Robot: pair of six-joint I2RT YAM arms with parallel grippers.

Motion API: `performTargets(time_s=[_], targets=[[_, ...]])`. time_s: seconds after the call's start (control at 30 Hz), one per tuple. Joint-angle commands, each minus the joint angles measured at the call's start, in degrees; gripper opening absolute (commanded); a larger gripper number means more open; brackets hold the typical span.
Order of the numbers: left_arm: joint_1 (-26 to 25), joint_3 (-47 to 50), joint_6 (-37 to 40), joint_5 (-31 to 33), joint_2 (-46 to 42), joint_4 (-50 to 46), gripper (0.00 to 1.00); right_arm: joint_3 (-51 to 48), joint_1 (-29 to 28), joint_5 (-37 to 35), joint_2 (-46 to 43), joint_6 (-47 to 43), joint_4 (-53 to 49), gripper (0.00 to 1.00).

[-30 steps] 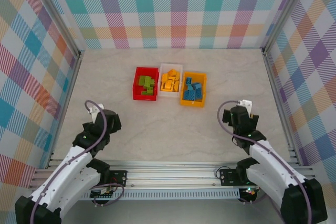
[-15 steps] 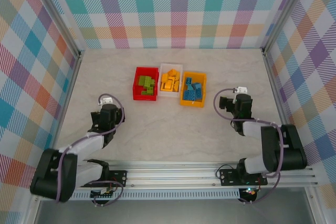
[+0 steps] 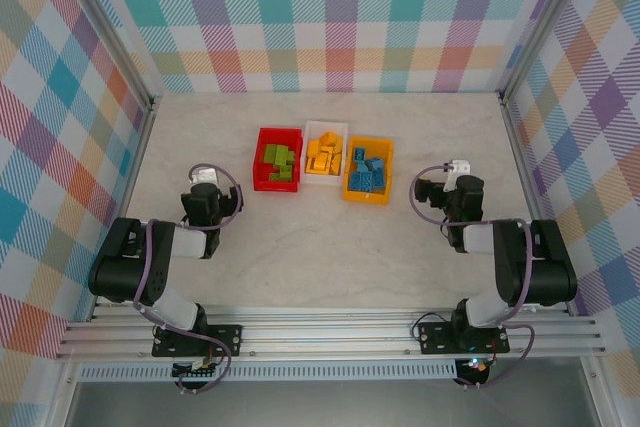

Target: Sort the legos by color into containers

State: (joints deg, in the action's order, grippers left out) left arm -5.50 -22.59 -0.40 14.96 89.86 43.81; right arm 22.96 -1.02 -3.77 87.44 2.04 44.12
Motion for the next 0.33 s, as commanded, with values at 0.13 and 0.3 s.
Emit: performTargets(time_s=[0.13, 0.3], targets=[[0.7, -0.5, -0.3, -1.4, -0.3, 4.0, 1.0, 0.5, 0.2, 1.4, -0.1, -0.8, 2.5, 1.0], [0.7, -0.5, -0.2, -1.4, -0.4, 3.9, 1.0, 0.3, 0.1, 0.5, -0.1, -0.6, 2.8, 1.0]])
